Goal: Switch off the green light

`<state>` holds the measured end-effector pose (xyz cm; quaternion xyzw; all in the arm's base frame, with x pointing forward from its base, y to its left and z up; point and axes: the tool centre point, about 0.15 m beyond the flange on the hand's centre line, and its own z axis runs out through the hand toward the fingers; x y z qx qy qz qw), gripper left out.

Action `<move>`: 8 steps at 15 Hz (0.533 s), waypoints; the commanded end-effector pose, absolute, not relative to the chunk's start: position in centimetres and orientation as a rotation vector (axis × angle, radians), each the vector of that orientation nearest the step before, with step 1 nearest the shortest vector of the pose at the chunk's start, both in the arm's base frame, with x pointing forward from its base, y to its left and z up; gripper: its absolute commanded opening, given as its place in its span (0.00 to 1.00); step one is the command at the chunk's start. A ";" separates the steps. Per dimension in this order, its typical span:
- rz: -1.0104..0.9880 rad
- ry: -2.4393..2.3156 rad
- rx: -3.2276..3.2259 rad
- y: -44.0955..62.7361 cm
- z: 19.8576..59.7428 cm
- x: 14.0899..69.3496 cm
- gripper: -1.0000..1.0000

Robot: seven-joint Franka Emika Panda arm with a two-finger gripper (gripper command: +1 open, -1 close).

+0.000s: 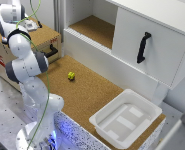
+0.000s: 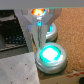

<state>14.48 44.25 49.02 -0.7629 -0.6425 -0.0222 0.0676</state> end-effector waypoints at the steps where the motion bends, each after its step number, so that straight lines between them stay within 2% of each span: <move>1: 0.064 -1.907 -2.264 45.8 44.3 16.6 0.00; 6: 0.162 -1.929 -2.248 46.9 41.8 15.6 0.00; 8: 0.034 -1.946 -2.237 45.8 46.2 13.8 0.00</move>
